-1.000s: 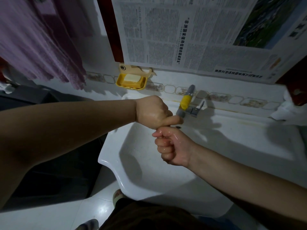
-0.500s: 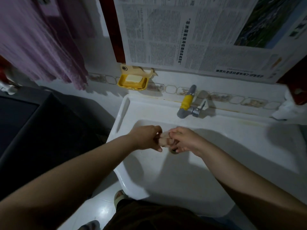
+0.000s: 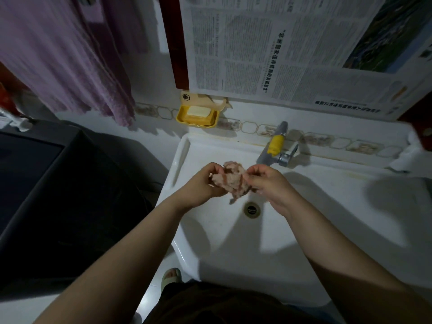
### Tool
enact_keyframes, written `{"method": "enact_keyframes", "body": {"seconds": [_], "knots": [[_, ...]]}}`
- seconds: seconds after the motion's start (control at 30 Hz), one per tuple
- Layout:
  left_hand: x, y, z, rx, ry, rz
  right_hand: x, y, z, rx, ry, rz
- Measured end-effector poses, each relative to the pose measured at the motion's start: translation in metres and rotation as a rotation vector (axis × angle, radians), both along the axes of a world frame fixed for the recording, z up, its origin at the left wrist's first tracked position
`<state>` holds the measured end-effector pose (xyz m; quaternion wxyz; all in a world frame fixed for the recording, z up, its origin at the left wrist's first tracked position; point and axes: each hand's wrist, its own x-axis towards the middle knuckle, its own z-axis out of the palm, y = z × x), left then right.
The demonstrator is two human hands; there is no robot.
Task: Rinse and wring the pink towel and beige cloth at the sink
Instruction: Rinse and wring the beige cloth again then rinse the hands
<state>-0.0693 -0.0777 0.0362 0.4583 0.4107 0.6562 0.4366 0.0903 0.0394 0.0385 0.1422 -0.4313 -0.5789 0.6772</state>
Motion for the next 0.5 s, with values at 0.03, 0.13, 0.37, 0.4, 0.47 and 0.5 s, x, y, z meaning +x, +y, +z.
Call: {"method": "enact_keyframes", "body": {"seconds": [0.03, 0.13, 0.37, 0.4, 0.47, 0.5], "knots": [[-0.004, -0.001, 0.002, -0.004, 0.052, -0.034, -0.004, -0.002, 0.002, 0.092, 0.005, -0.024], [-0.019, -0.006, 0.012, -0.036, -0.029, -0.163, -0.014, -0.008, 0.011, 0.292, 0.045, -0.019], [-0.060, -0.017, 0.033, 0.109, 0.134, -0.152, -0.046, -0.041, 0.035, 0.528, 0.082, -0.009], [-0.067, -0.020, 0.036, 0.143, 0.122, -0.137, -0.051, -0.046, 0.039, 0.561, 0.048, 0.001], [-0.081, -0.025, 0.043, 0.194, 0.050, -0.113, -0.061, -0.056, 0.046, 0.597, -0.011, 0.012], [-0.088, -0.028, 0.047, 0.212, 0.016, -0.111, -0.066, -0.061, 0.050, 0.604, -0.042, 0.020]]}}
